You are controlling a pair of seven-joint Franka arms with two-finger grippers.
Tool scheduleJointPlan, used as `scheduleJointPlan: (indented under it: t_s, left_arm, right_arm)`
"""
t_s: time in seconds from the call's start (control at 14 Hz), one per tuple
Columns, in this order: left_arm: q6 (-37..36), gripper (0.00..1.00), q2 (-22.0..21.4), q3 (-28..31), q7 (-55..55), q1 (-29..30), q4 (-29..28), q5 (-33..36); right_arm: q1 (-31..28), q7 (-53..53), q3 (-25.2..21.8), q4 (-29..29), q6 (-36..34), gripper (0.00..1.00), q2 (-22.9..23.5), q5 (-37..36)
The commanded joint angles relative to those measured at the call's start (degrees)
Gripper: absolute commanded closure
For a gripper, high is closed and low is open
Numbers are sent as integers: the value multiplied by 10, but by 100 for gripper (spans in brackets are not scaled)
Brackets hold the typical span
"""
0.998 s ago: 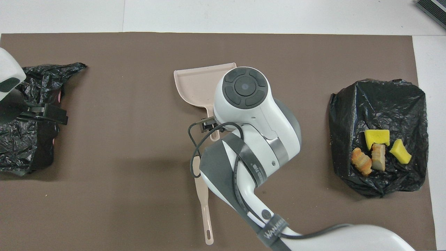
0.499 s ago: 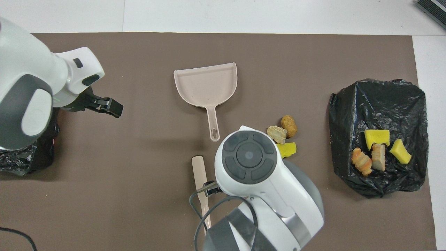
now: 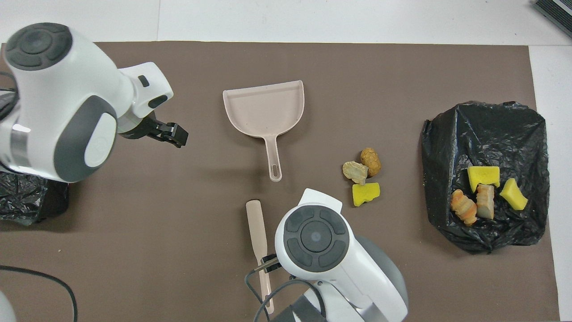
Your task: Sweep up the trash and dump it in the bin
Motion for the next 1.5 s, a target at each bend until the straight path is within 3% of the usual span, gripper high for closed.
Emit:
scheduleJointPlan:
  t_s: [0.0, 0.36, 0.43, 0.57, 0.64, 0.71, 0.78, 1.0, 1.07, 1.28, 1.35, 1.43]
  left_arm:
    - [46, 0, 36, 8, -83, -41, 22, -8]
    - [62, 0, 67, 10, -194, -124, 19, -2]
    - [78, 0, 89, 12, -207, -132, 24, 6]
    - [94, 0, 93, 11, -215, -133, 22, 10]
    - [95, 10, 92, 10, -215, -134, 22, 10]
    - [98, 44, 91, 10, -214, -133, 20, 12]
    - [100, 59, 90, 10, -213, -132, 18, 11]
    - [91, 66, 88, 10, -210, -130, 19, 12]
    - [89, 96, 86, 10, -209, -130, 18, 11]
    - [78, 100, 76, 10, -208, -125, 12, 10]
    - [73, 100, 71, 11, -203, -119, 13, 10]
    - [72, 100, 62, 11, -194, -109, 13, 11]
  right_arm:
    - [16, 34, 1, -33, 63, 0, 7, 12]
    - [41, 59, 2, -42, 93, 0, 56, 12]
    - [46, 59, 2, -50, 95, 0, 55, 12]
    - [58, 71, 2, -65, 133, 0, 62, 12]
    - [61, 83, 2, -70, 153, 0, 68, 12]
    - [65, 84, 2, -71, 155, 0, 68, 12]
    - [65, 84, 2, -72, 156, 0, 68, 12]
    - [68, 89, 2, -75, 163, 0, 75, 12]
    - [70, 91, 2, -75, 165, 0, 77, 12]
    - [73, 100, 2, -75, 164, 0, 77, 12]
    - [75, 105, 2, -75, 164, 10, 77, 12]
    - [76, 107, 2, -75, 164, 34, 77, 12]
